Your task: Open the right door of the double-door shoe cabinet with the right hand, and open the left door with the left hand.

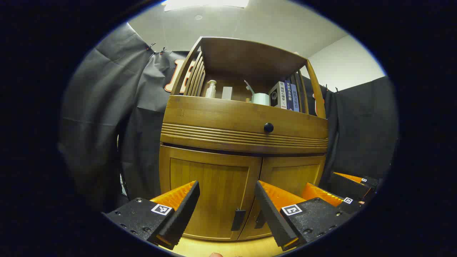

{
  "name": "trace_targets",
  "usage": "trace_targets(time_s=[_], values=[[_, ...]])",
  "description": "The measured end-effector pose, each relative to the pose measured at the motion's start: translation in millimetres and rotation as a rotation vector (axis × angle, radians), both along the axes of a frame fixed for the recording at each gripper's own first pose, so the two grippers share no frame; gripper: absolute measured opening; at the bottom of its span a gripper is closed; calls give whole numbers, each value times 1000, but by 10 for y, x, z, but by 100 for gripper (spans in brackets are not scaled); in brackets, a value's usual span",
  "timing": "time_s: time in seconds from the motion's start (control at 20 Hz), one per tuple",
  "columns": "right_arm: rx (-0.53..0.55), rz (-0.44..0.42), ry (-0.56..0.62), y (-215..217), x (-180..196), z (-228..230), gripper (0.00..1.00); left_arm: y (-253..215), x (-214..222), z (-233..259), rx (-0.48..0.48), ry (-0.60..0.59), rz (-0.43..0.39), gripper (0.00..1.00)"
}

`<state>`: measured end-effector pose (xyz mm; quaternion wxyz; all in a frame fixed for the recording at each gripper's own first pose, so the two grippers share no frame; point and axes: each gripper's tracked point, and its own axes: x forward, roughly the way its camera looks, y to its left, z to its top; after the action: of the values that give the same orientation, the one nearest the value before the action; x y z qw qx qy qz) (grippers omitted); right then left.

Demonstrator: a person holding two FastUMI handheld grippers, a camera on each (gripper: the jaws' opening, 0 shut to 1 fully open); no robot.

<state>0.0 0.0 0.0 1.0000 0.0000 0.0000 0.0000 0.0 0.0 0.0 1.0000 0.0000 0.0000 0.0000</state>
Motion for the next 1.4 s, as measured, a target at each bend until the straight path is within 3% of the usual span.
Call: trace_targets(time_s=[0.2,0.3,0.35,0.6,0.8,0.85,1.0,1.05,1.25,1.3,1.4], values=[[4,0,8,-54,7,-46,95,-38,-10,7,5,-3,7,92],[6,2,17,-65,1,-73,95,-51,-18,22,11,-6,13,99],[10,4,18,-59,2,-78,95,-48,-28,31,14,-9,15,92],[14,16,10,-70,-6,-65,95,-44,-50,61,15,-21,33,96],[6,18,19,-68,14,-111,95,-34,-73,81,15,-26,42,95],[4,19,27,-68,35,-150,95,-11,-89,93,18,-29,48,92],[-4,50,78,33,185,-489,95,152,-184,125,38,-32,87,95],[-9,61,105,80,238,-648,95,246,-227,141,48,-33,109,91],[-23,75,256,173,520,-1353,96,735,-412,218,91,-40,239,92],[-24,69,285,180,575,-1494,80,864,-455,236,97,-40,274,91],[-34,30,344,133,690,-1747,70,1102,-541,234,108,-35,340,91]])
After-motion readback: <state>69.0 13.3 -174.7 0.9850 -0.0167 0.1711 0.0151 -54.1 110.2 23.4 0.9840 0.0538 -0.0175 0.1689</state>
